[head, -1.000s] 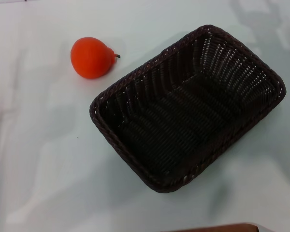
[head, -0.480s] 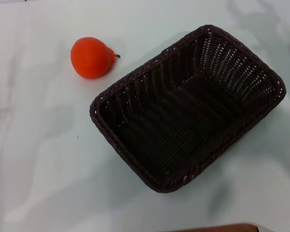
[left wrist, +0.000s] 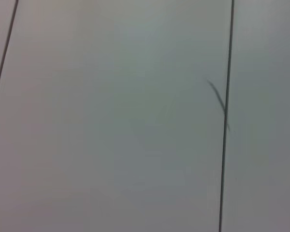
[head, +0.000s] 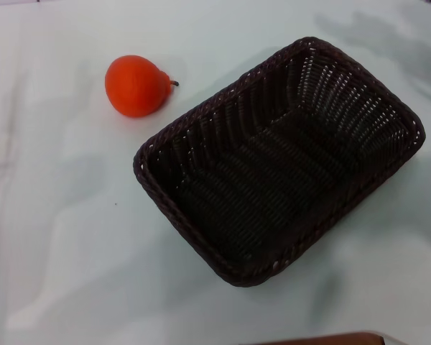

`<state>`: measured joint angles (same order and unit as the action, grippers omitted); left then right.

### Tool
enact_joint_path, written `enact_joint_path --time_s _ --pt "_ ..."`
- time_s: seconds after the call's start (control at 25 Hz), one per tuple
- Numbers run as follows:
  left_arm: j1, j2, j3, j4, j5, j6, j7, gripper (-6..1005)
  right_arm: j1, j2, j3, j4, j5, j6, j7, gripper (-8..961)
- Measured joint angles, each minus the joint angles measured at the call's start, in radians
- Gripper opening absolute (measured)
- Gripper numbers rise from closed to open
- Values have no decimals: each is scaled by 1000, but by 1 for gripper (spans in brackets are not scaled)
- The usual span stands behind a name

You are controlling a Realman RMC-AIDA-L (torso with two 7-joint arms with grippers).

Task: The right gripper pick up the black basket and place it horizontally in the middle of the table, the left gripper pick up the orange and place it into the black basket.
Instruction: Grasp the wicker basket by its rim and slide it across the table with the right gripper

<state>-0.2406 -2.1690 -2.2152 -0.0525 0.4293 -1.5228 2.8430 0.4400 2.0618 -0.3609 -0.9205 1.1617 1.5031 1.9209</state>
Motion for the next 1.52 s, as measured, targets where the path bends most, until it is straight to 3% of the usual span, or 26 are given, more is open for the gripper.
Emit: enact_joint_path --time_s 0.16,0.32,0.48,0.68,0.96,1.16,1.52 --pt "0 0 0 1 0 2 0 924 60 -22 -65 -170 -207 95 236 940" --pt "6 0 -2 1 0 10 -1 923 148 -40 -127 -237 -442 176 389 939" --pt "13 0 -4 -1 0 12 -1 922 231 -33 -198 -235 -657 188 495 939" --pt "15 0 -7 -1 0 12 -1 921 268 -21 -225 -202 -687 180 511 938" --pt "15 0 -15 -1 -1 11 -1 919 293 -28 -268 -100 -699 146 517 851" --pt "11 1 -15 2 -1 13 -1 917 294 -27 -290 -58 -701 123 515 626" --pt "14 1 -15 0 -1 14 -1 915 295 -28 -301 -41 -702 113 518 378"
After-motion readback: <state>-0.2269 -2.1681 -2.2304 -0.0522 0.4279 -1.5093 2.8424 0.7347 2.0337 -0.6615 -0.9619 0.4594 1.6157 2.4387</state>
